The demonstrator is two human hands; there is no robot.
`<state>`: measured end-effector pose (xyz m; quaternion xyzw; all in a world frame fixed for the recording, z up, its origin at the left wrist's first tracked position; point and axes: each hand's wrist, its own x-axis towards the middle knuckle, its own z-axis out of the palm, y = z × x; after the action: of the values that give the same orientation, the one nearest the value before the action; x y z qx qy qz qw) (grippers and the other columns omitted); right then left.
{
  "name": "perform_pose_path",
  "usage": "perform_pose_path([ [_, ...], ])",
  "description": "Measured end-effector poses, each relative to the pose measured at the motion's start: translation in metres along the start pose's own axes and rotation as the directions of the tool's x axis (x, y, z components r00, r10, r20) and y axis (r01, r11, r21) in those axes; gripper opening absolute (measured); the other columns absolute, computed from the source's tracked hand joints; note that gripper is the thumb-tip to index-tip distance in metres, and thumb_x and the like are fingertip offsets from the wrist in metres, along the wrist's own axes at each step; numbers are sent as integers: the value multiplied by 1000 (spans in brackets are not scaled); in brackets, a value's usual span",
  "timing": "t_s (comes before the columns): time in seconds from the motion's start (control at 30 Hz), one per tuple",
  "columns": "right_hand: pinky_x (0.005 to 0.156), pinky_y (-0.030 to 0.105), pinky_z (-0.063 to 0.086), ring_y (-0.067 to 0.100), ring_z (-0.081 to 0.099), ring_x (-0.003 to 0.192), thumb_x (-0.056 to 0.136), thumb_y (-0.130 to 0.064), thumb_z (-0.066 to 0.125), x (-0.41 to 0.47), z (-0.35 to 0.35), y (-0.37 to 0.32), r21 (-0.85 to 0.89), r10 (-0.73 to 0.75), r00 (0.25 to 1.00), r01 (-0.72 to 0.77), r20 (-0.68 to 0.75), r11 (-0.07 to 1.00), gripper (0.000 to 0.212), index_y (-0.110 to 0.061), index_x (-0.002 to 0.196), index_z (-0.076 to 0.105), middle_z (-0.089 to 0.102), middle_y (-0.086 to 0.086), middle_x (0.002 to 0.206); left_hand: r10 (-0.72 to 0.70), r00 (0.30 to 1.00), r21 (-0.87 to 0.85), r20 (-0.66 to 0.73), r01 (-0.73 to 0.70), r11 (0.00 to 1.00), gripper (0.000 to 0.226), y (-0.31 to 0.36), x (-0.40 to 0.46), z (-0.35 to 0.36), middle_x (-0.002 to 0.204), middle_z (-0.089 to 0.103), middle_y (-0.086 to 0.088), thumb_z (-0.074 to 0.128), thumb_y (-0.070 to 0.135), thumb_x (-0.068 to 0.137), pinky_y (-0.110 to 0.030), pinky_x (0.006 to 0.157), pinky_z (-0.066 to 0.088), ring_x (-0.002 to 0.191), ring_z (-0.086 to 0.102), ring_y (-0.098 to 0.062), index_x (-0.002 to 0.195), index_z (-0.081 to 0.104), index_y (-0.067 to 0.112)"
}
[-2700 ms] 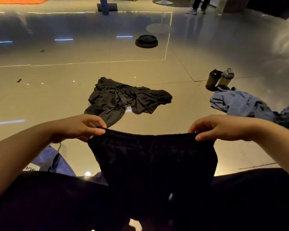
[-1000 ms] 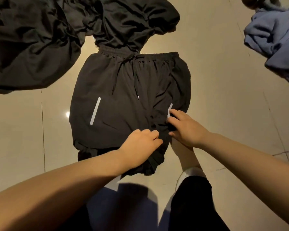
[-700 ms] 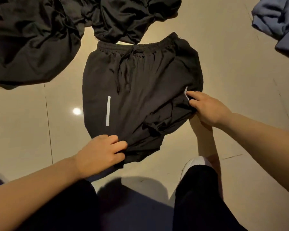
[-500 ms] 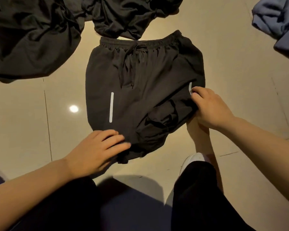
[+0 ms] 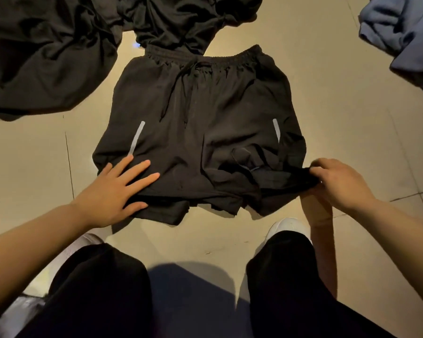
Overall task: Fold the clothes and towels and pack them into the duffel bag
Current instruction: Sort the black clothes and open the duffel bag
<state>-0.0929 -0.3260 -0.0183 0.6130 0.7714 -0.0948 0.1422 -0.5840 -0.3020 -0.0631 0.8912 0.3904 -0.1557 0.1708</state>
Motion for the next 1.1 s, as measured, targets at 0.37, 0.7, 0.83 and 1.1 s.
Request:
perform_pose_path([
  [0.37, 89, 44, 49, 30, 50, 114, 82, -39, 58, -4, -16, -59, 252, 21, 998, -3, -67, 968, 51, -15, 126, 52, 47, 9, 133, 463, 816, 202, -345, -418, 886, 46, 98, 45, -50, 126, 58, -9, 61, 28, 88, -40, 85, 41, 113, 51, -28, 132, 54, 15],
  [0.7, 66, 47, 45, 38, 53, 79, 90, -3, 49, 21, 4, -41, 278, 200, 979, -203, 40, 939, 6, -3, 92, 54, 56, 18, 87, 360, 867, 134, -346, -334, 933, 30, 85, 24, -40, 75, 55, -5, 43, 12, 79, -33, 52, 39, 61, 51, -26, 88, 72, 14],
  [0.83, 68, 46, 47, 37, 53, 82, 92, -8, 50, 15, 7, -31, 269, 190, 981, -194, 44, 943, 10, -5, 95, 59, 58, 17, 89, 101, 937, 33, -334, -96, 995, 14, 48, -7, -44, 72, 58, -13, 61, -1, 69, -29, 49, 27, 54, 51, -31, 77, 70, 6],
  [1.1, 92, 45, 42, 29, 55, 107, 86, -23, 59, 2, -11, -43, 280, 154, 986, -129, -69, 951, 35, -15, 120, 54, 59, 8, 115, 376, 788, 31, -487, -414, 910, 43, 107, 50, -86, 124, 58, -19, 55, 11, 81, -46, 80, 51, 110, 55, -36, 124, 56, 7],
])
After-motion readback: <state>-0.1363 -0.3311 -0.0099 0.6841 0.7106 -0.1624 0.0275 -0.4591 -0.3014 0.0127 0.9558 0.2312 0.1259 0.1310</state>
